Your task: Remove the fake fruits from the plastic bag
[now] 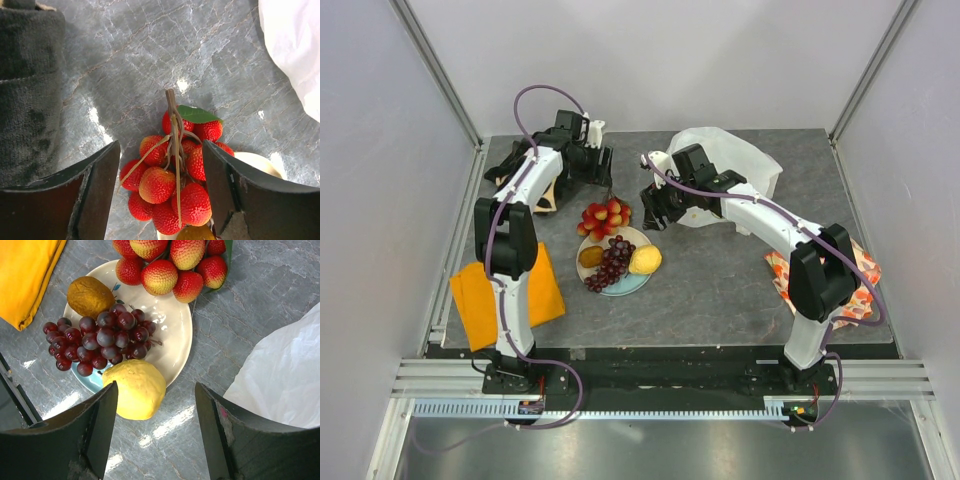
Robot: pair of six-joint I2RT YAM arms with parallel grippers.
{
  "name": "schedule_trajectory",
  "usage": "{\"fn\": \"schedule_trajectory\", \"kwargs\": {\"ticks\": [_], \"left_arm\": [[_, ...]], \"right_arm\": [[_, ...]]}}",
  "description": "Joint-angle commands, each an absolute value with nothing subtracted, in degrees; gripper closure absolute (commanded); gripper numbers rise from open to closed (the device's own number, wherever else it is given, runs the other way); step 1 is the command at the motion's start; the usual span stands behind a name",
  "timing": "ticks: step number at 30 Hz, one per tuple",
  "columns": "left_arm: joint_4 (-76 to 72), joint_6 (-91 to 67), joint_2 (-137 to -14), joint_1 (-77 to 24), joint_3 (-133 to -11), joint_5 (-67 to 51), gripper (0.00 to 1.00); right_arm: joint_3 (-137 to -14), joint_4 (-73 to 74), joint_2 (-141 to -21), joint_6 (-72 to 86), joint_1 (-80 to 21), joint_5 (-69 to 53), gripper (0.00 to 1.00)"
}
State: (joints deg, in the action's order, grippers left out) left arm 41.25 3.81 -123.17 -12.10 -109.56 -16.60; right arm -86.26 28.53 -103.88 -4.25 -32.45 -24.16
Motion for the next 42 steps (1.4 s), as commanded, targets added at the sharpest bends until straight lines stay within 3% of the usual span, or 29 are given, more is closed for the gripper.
{"fn": "schedule_trajectory", "kwargs": {"ticks": [1, 10, 12, 13, 14, 31, 42], "left_arm": [[42.8, 6.2, -120.4, -12.3, -110.2, -15.9, 0.35], [44.6, 9.7, -120.0, -13.3, -111.0, -17.0, 0.76], [44.9, 9.8, -120.2, -13.4, -111.0, -16.8, 0.79], [45.3, 9.9, -120.2, -13.4, -111.2, -16.5, 0.97], [45.4, 10.0, -120.2, -13.6, -111.3, -16.5, 0.98], [45.3, 7.6, -100.5, -14.0, -108.1, -25.6, 0.98], [46.3, 7.6, -95.4, -15.1, -103.4, -28.5, 0.98]], "right_arm": [[-86.9, 26.8, -102.6, -3.5, -31.9, -25.5, 0.29], [-88.7, 26.6, -104.4, -2.6, -31.4, -26.4, 0.29], [-88.8, 26.7, -104.3, -2.7, -31.4, -26.2, 0.28], [-88.7, 26.7, -104.3, -2.9, -31.3, -26.1, 0.29], [-88.4, 26.7, -104.2, -3.1, -31.3, -25.9, 0.28], [-87.3, 26.9, -105.7, -4.5, -31.3, -26.4, 0.29], [-89.2, 27.4, -107.9, -4.4, -31.3, -26.2, 0.29]]}}
